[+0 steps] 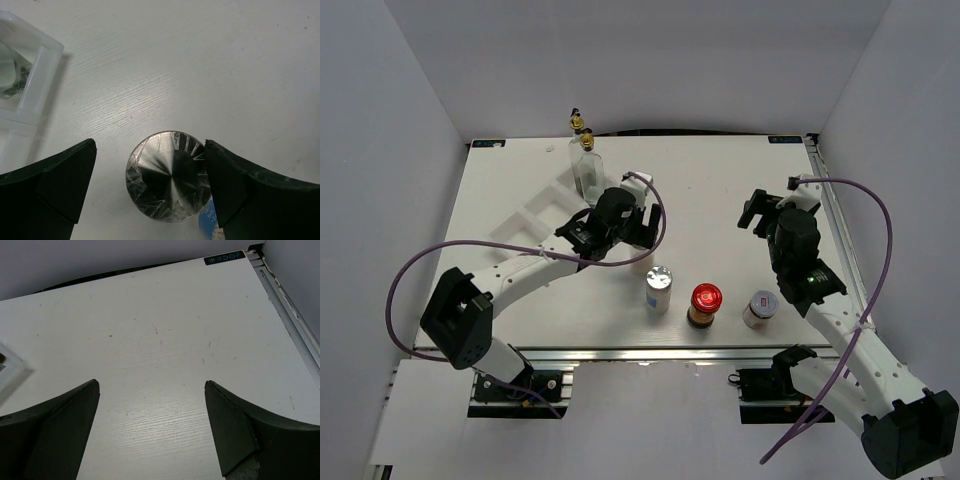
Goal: Organize the condiment bottles
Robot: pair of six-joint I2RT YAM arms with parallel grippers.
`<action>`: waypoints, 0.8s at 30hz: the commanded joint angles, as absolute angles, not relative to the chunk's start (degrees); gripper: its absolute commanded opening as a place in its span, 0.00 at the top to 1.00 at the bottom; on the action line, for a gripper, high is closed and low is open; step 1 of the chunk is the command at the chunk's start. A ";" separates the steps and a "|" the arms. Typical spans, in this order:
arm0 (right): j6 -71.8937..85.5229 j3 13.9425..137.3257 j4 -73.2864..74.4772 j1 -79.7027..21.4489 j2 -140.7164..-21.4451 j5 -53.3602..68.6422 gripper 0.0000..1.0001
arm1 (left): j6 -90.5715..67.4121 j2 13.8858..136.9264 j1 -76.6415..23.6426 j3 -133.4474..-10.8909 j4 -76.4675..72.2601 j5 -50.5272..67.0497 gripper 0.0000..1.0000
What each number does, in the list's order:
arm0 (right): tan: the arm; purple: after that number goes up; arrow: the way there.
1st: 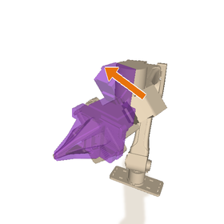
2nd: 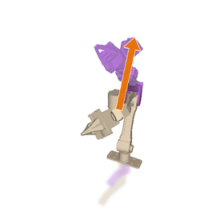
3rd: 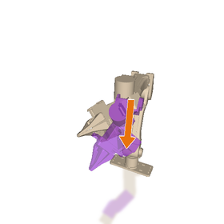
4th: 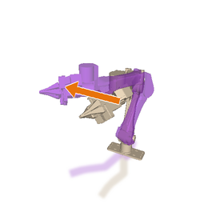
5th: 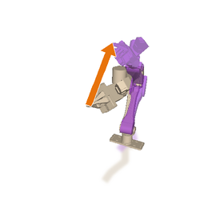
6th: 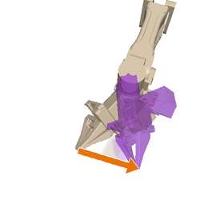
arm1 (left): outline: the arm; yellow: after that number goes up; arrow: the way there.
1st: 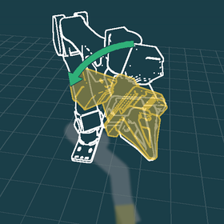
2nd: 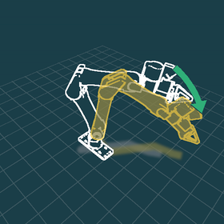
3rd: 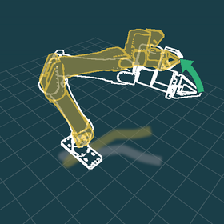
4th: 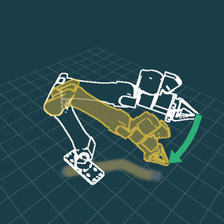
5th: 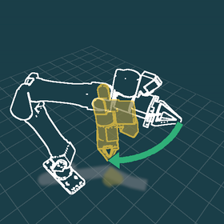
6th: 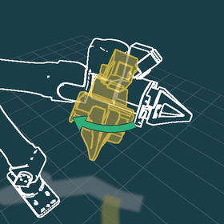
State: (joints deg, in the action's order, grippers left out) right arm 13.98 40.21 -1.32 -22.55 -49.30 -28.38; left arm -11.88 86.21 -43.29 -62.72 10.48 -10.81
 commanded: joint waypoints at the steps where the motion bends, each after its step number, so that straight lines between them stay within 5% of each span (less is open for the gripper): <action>1: 13.27 39.81 -3.96 -22.15 -48.34 -29.53 0.10 | -10.99 86.48 -45.00 -64.59 16.08 -12.56 0.02; 19: 12.66 39.73 -4.48 -21.80 -49.39 -29.62 0.11 | -10.90 88.77 -45.62 -65.74 17.23 -13.36 0.02; 24: 12.48 39.64 -4.48 -21.62 -49.04 -30.32 0.10 | -11.16 90.79 -45.62 -67.59 18.63 -13.45 0.22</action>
